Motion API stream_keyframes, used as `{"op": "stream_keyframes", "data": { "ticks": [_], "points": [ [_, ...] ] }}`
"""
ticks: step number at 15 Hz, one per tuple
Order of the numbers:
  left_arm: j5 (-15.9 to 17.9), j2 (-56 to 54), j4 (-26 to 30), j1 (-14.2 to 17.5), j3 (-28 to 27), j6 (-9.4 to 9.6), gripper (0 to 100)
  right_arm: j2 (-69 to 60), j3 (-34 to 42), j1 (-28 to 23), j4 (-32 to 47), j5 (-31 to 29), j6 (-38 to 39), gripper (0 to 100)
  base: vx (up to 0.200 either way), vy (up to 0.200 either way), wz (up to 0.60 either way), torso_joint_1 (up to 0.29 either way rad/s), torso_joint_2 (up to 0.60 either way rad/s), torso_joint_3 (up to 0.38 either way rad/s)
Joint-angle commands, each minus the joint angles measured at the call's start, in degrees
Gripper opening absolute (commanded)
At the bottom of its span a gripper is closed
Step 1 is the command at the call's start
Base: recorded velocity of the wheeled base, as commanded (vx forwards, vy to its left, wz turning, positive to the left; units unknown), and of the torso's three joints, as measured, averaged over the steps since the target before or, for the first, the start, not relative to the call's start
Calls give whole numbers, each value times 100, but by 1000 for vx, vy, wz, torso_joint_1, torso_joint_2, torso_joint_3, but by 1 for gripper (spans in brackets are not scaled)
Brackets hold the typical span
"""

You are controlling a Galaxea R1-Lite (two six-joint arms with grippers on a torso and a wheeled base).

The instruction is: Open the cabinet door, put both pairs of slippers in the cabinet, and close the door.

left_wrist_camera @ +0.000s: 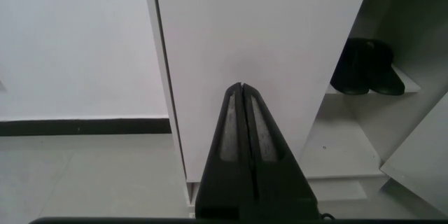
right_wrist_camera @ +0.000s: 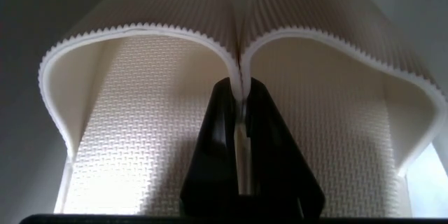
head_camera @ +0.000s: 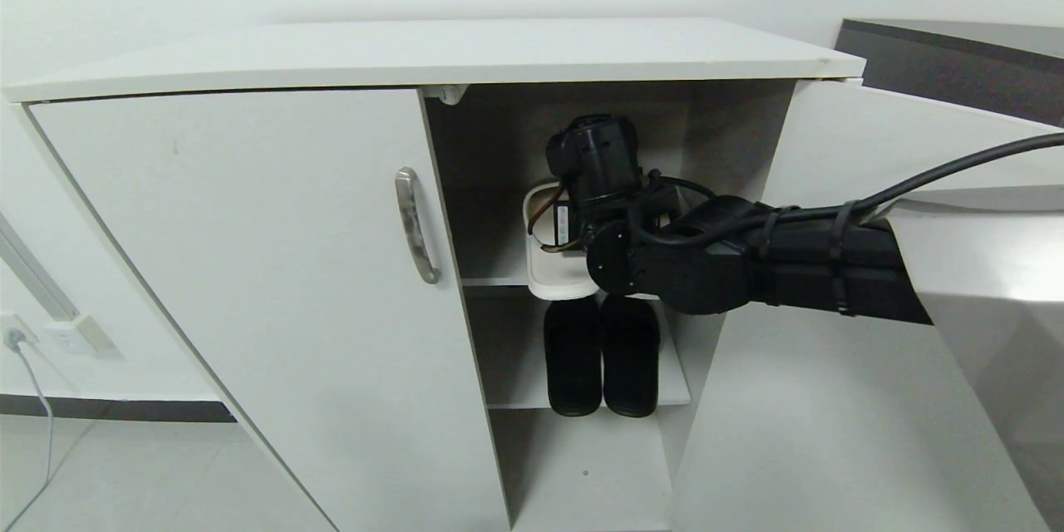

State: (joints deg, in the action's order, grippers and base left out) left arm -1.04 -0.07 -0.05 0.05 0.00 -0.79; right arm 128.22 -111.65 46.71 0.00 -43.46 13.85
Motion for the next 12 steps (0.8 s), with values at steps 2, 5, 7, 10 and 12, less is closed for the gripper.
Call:
{"op": "stream_keyframes", "data": {
  "ticks": [2,5,7,10,12],
  "points": [
    [-11,7,-4,4,0,-9,0,89,-67,-48,0,-5,13,0,0,0,0,0,0,0],
    [-11,7,-4,4,0,-9,0,107,-85,-66,9,-5,4,0,0,0,0,0,0,0],
    [-11,7,-4,4,0,-9,0,115,-85,-66,9,-5,4,0,0,0,0,0,0,0],
    [-11,7,-4,4,0,-9,0,124,-67,-57,44,-13,4,100,0,0,0,0,0,0],
    [-11,7,-4,4,0,-9,0,71,-23,-40,79,-22,4,100,0,0,0,0,0,0]
  ]
}}
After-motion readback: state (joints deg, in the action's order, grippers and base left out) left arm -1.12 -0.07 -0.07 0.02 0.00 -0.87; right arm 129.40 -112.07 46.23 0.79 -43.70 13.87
